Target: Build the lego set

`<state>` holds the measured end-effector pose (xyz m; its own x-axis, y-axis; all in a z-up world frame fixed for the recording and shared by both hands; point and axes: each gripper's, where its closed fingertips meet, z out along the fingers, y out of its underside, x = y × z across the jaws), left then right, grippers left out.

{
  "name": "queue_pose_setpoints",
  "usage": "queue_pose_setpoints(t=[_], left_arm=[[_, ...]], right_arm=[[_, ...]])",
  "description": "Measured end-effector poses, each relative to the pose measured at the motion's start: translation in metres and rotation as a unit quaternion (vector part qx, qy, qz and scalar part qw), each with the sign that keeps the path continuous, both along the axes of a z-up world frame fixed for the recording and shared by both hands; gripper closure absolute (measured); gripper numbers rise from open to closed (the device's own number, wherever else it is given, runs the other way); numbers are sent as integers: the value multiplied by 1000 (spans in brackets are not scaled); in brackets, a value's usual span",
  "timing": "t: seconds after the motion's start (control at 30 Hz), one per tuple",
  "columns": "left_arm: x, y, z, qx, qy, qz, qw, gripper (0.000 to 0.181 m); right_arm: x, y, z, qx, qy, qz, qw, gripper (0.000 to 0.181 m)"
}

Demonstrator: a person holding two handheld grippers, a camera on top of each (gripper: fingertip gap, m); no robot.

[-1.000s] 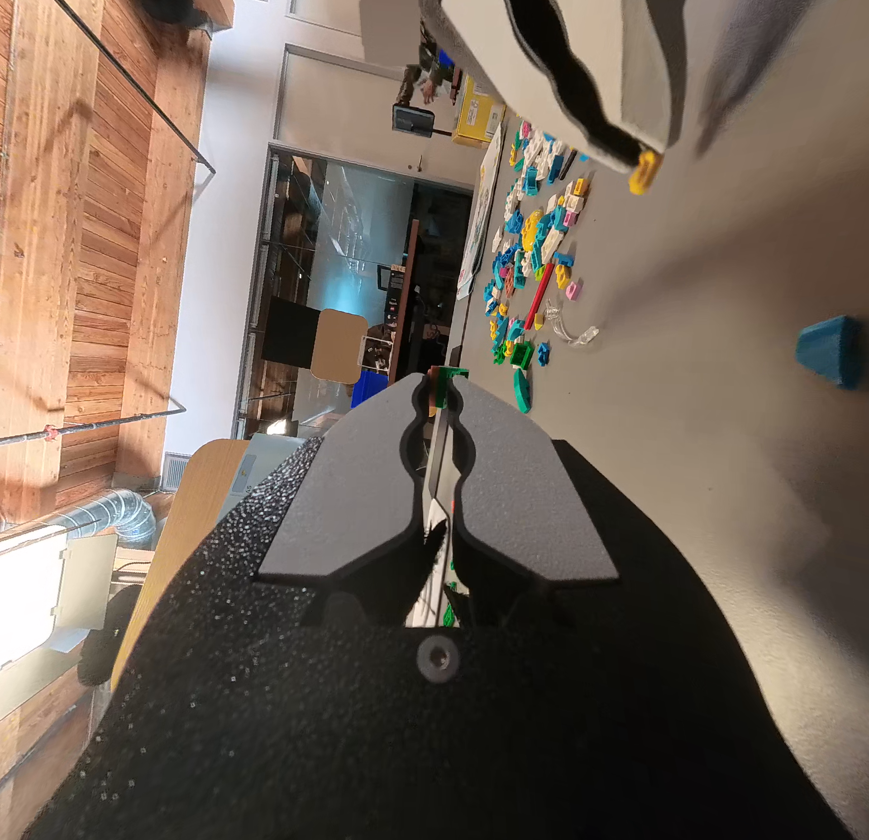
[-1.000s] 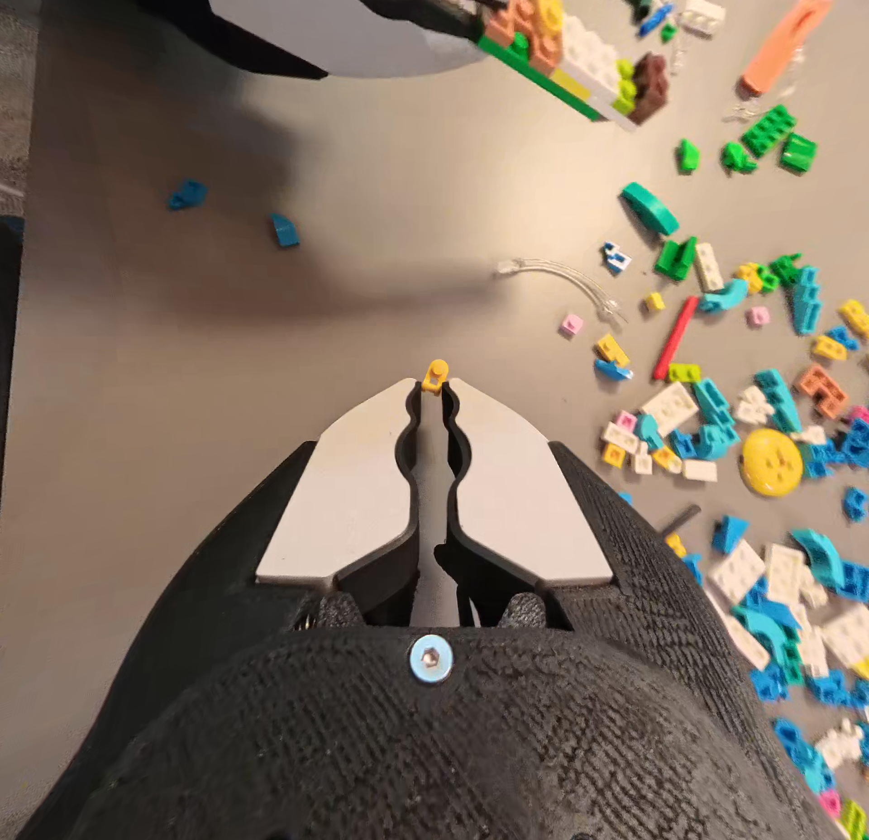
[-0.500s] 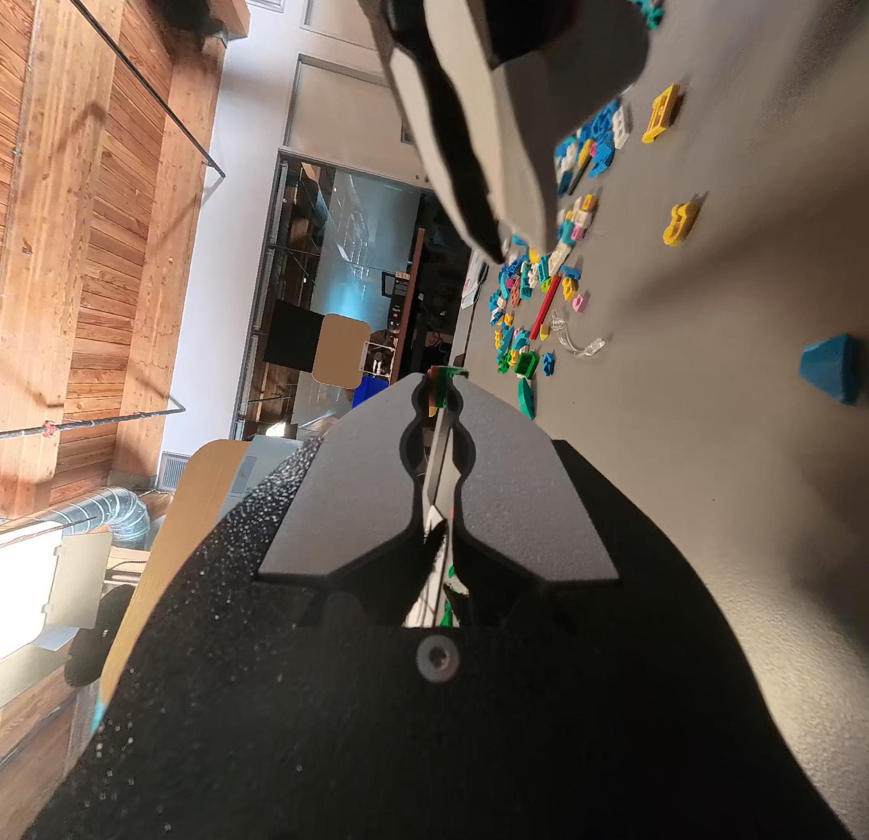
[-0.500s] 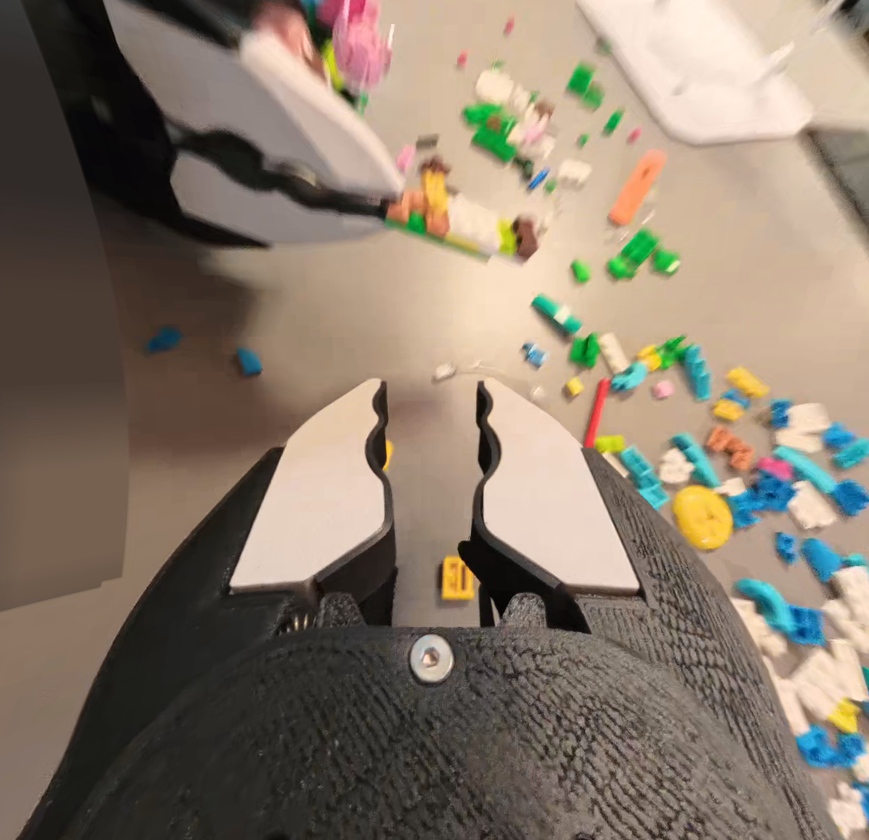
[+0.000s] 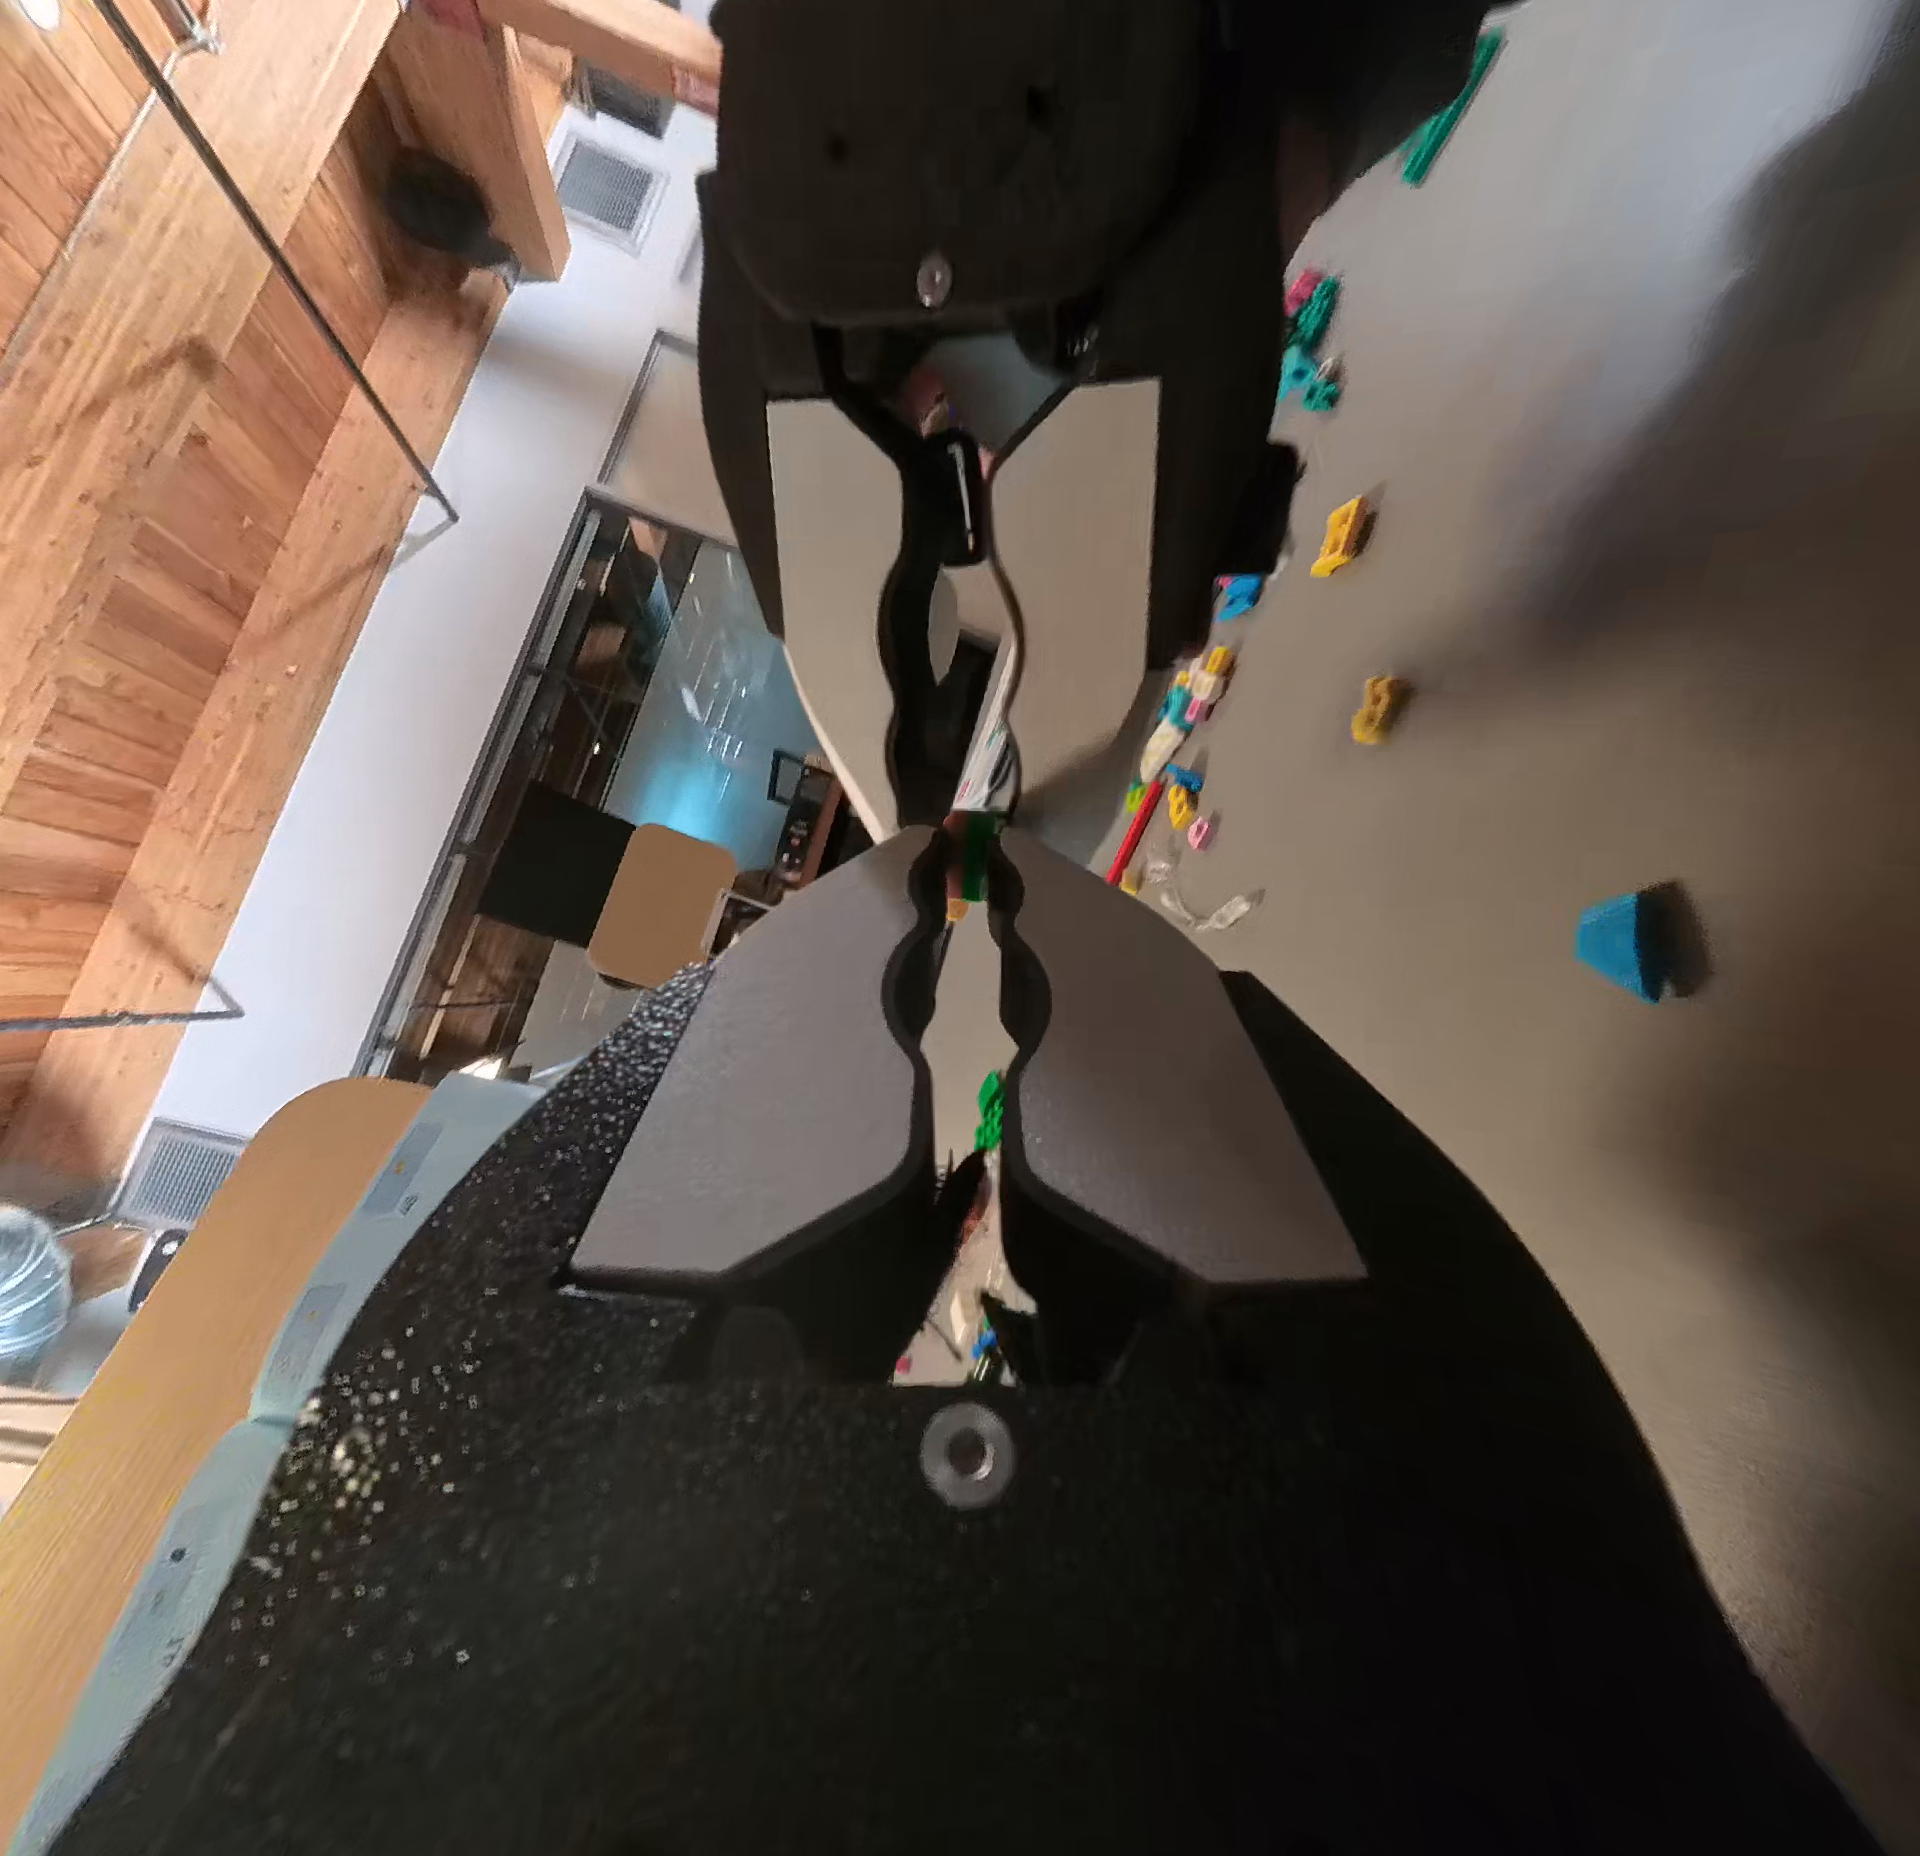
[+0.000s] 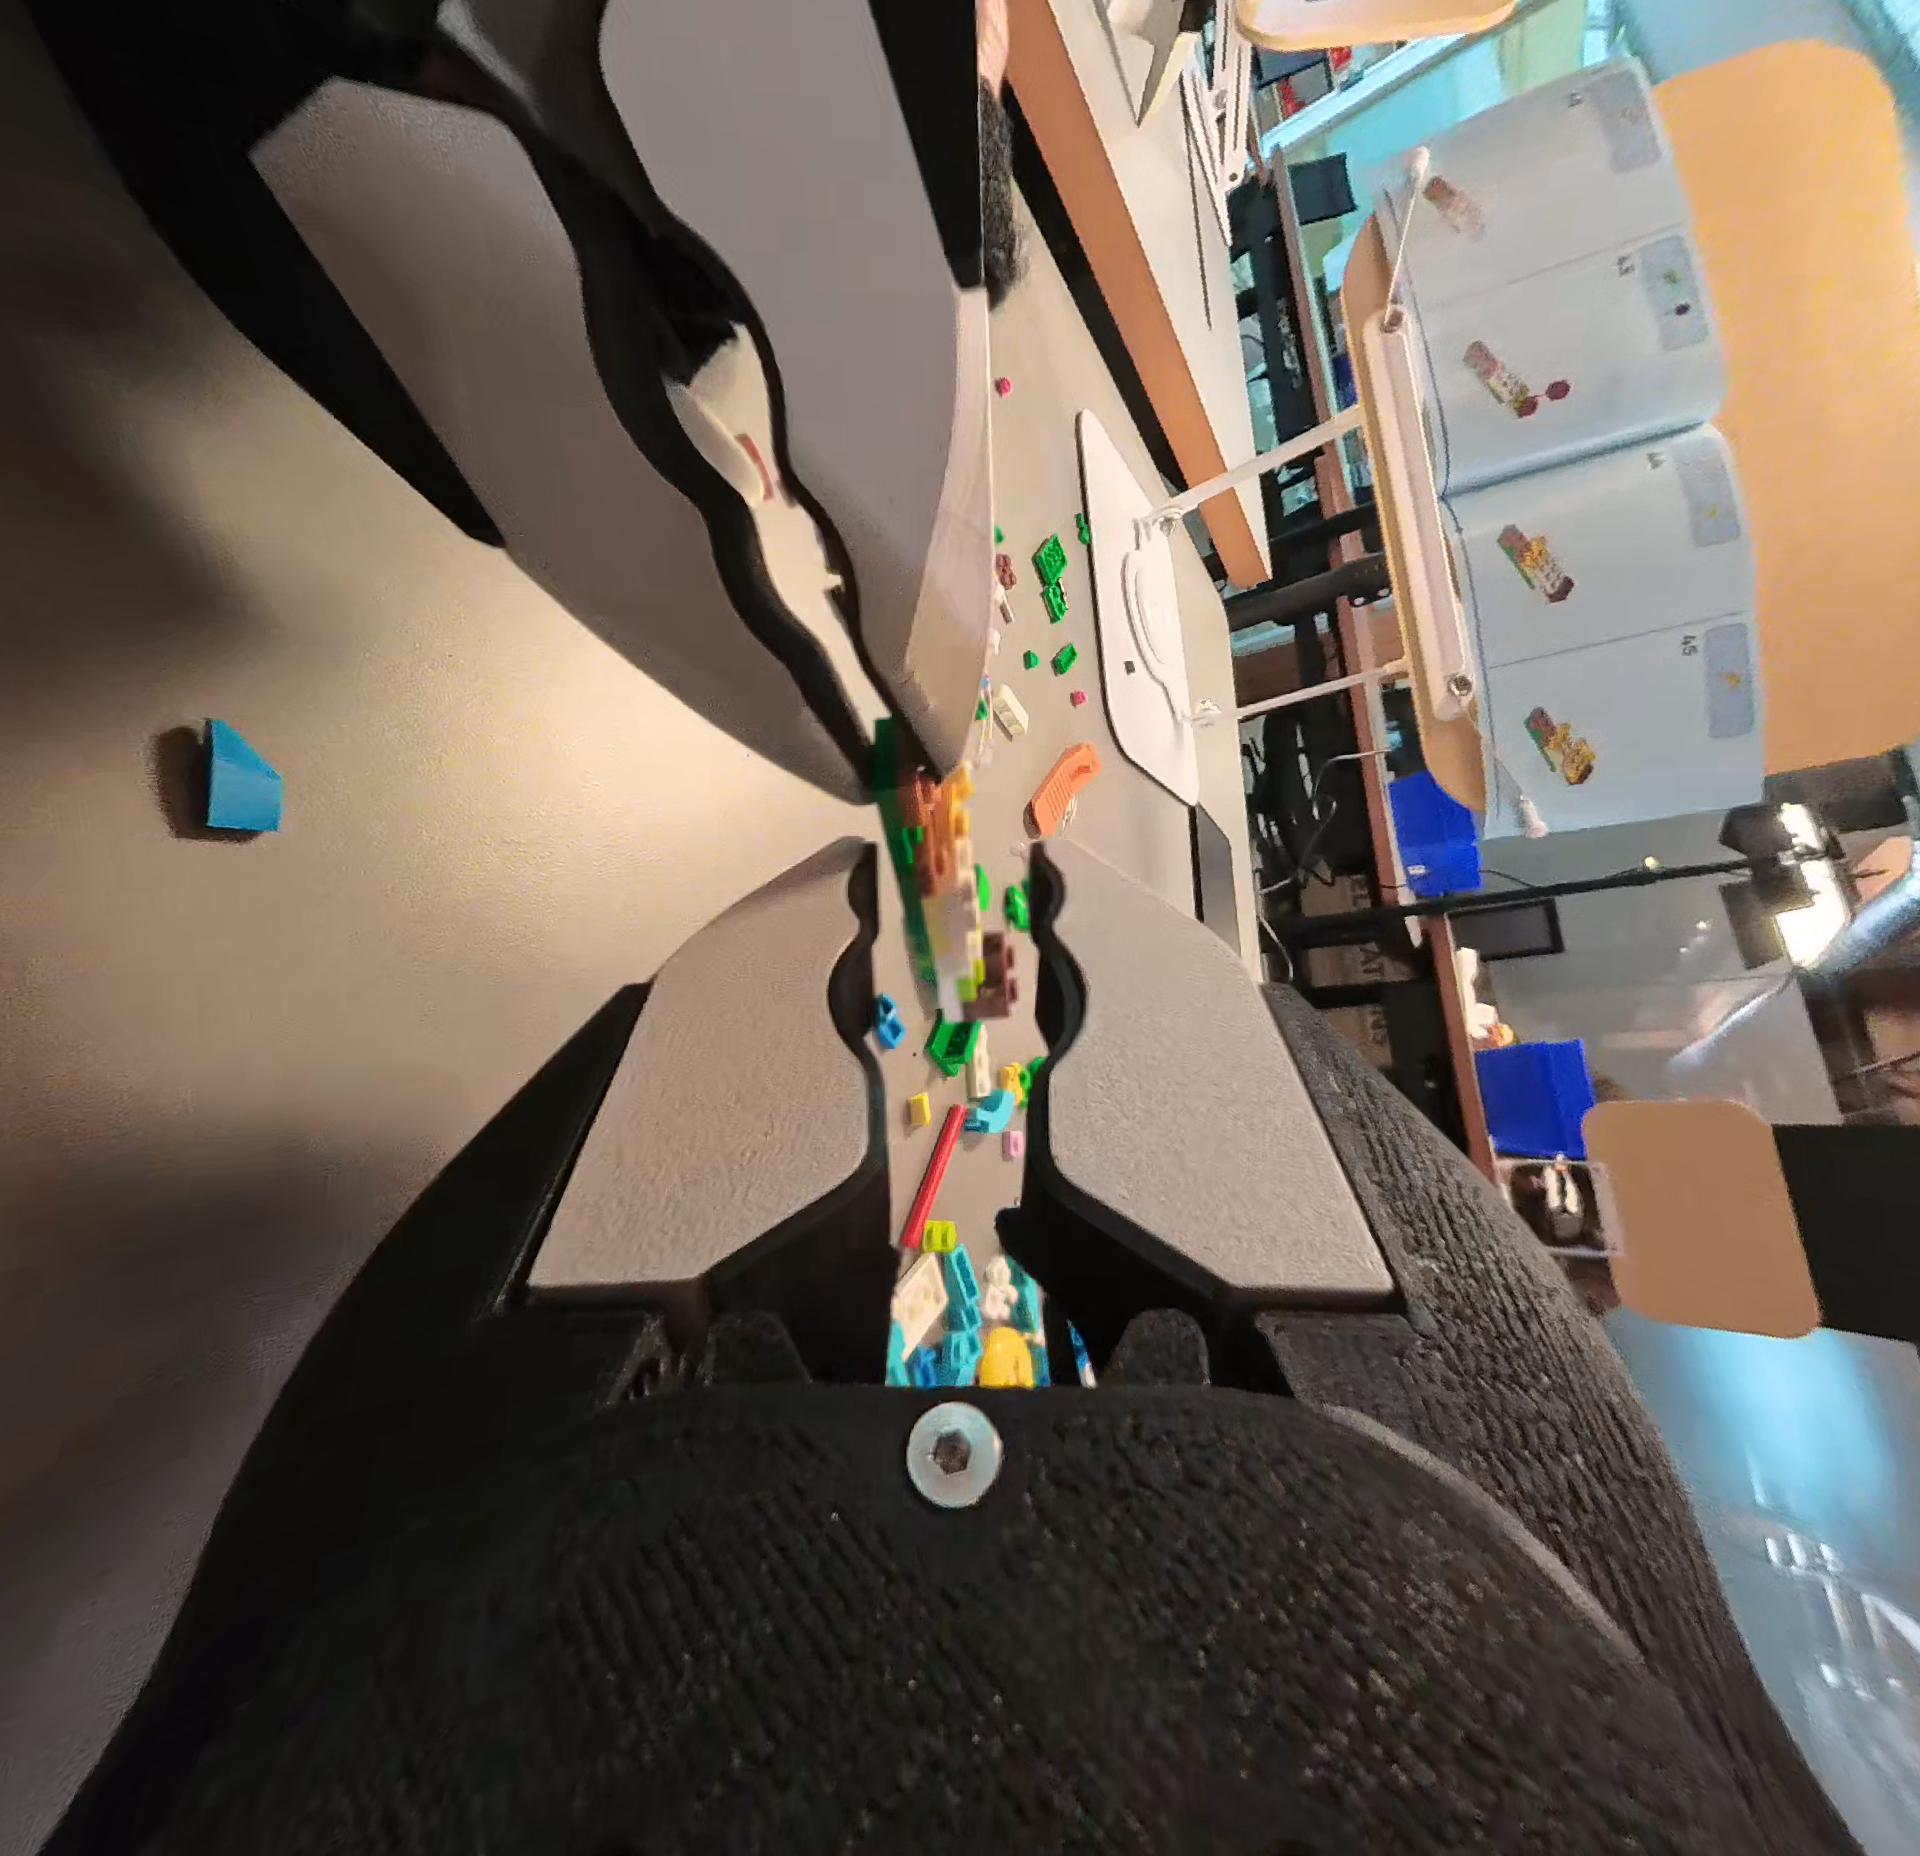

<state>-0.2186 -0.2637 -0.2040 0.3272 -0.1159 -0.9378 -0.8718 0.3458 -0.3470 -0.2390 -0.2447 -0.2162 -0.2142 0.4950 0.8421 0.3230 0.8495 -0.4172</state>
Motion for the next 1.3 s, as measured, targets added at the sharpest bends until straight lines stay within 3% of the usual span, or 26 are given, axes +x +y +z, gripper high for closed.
queue_pose_setpoints(t=[0.1, 0.2, 0.37, 0.43, 0.6, 0.67, 0.73, 0.87, 0.93, 1.0, 1.07, 1.3], left_arm=[[1, -2, 7, 17, -19, -11, 1000, 173], [2, -7, 22, 38, -74, -33, 996, 152], [3, -1, 16, -47, -158, -55, 985, 119], [7, -1, 13, -59, -160, -65, 983, 123], [11, -5, 13, -23, -117, -67, 991, 164], [8, -5, 14, -9, -100, -54, 994, 167], [-3, 0, 18, 15, -82, -13, 996, 168], [-23, 7, 18, 49, -29, 63, 996, 168], [-28, 10, 15, 50, -9, 86, 995, 168], [-28, 13, 10, 44, 6, 93, 995, 168], [-28, 14, 8, 43, 20, 97, 994, 168], [-29, 17, -2, 44, 82, 118, 989, 168]], right_arm=[[0, -4, 1, 5, 11, 23, 1000, 170], [5, -11, 14, -66, 54, 66, 994, 170], [20, -34, 42, -203, 124, 183, 954, 171], [22, -44, 42, -216, 117, 211, 946, 170], [22, -56, 37, -220, 106, 235, 941, 171], [21, -53, 38, -222, 112, 224, 942, 169], [23, -44, 38, -228, 106, 196, 948, 153], [43, -11, 18, -294, 17, 85, 952, 151], [58, 4, -8, -343, -73, 3, 937, 157], [73, 6, -33, -394, -154, -58, 904, 159], [79, 4, -49, -421, -187, -84, 884, 162], [76, 0, -72, -433, -217, -102, 869, 157]])
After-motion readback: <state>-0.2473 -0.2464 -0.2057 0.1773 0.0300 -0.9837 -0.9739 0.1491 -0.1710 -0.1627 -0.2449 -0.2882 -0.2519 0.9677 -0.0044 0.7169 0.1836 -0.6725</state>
